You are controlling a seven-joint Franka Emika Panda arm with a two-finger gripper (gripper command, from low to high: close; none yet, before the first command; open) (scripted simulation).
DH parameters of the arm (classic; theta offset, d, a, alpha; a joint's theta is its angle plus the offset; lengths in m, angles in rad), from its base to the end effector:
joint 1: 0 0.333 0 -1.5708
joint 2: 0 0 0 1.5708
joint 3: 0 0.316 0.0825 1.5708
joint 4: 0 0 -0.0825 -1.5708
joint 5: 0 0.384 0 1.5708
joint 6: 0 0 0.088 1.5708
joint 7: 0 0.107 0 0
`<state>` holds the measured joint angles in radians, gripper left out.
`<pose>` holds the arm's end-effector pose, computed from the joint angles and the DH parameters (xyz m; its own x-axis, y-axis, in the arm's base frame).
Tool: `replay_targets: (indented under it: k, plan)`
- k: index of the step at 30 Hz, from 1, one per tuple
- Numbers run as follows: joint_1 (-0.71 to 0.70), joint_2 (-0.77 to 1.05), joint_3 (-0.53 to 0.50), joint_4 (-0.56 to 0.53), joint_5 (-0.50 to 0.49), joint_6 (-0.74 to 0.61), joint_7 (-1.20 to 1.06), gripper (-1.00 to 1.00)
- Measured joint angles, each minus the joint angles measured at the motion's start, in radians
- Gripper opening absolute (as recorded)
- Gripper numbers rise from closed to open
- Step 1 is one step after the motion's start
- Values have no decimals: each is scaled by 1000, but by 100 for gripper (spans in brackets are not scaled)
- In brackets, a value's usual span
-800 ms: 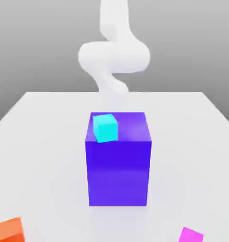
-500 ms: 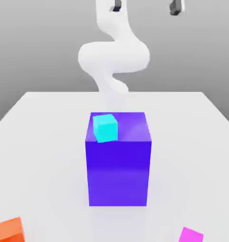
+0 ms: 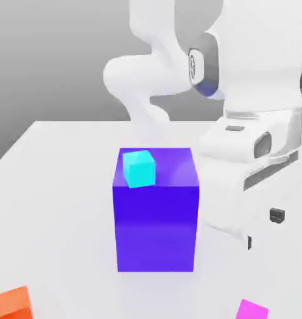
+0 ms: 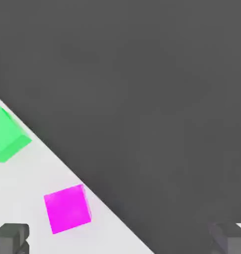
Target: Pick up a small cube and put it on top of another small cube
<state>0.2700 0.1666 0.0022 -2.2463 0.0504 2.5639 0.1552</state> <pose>0.5339 0.1482 0.3068 0.9872 0.0719 0.1427 0.0807 -0.9951 -0.0567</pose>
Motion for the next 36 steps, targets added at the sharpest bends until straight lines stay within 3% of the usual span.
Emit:
replay_targets:
  k: [10, 11, 17, 22, 29, 32, 33, 36]
  plan:
    - [36, 360, 16, 42, -73, 168, -93, 0]
    - [37, 380, 15, 46, -74, 183, -93, -100]
    - [38, 390, 14, 48, -74, 189, -92, -100]
    - [35, 254, 20, 19, -68, 82, -96, -100]
    - [184, 255, 58, 204, -83, -104, 81, -100]
    - [208, 338, 54, 233, -93, -48, 108, -100]
    - [211, 364, 52, 236, -95, -25, 111, 100]
    - [211, 364, 52, 236, -95, -25, 111, 100]
